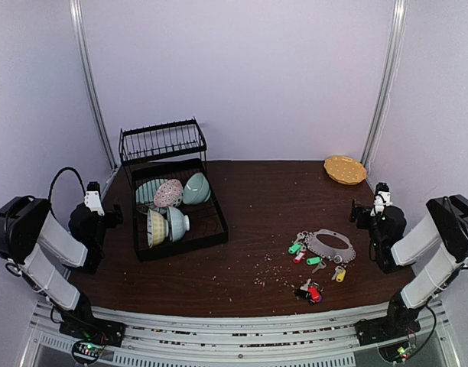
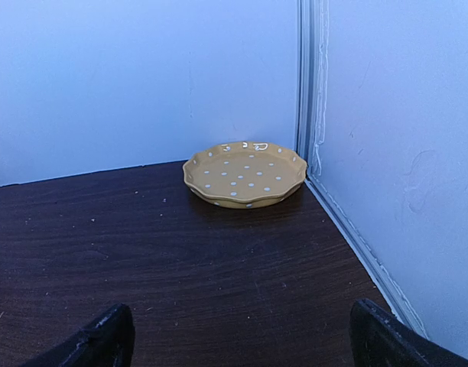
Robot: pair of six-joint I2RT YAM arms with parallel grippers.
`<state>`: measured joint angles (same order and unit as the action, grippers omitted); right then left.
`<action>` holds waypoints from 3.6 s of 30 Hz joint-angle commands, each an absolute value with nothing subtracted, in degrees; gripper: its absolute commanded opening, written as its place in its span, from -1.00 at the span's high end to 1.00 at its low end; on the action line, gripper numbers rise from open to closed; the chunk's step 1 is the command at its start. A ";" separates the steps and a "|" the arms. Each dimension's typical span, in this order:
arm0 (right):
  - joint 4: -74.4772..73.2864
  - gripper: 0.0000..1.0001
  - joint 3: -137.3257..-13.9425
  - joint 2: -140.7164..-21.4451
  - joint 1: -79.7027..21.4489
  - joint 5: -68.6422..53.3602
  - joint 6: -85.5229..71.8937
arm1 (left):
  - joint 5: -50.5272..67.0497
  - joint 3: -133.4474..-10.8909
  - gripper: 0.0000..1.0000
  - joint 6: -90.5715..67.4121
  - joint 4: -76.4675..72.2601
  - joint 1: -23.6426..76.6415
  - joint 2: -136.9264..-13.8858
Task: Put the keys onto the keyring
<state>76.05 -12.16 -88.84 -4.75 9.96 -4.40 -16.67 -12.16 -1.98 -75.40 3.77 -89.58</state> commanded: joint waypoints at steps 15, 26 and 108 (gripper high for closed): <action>41.62 -1.00 -28.83 -75.70 -4.21 9.63 -9.16 | -32.10 -17.36 -0.97 -4.02 -58.27 4.39 -68.48; -8.83 -0.54 -46.65 -74.81 -4.29 0.33 -21.85 | -21.65 -37.38 -0.94 -9.17 -38.19 16.78 -62.36; -23.27 0.54 -36.60 -76.07 -38.45 22.39 -60.38 | -4.74 -53.57 -0.89 -7.54 -29.47 42.45 -82.44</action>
<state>-20.43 -35.83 -79.44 -38.76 19.84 -61.25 -4.21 -52.88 -8.45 -28.34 42.11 -82.04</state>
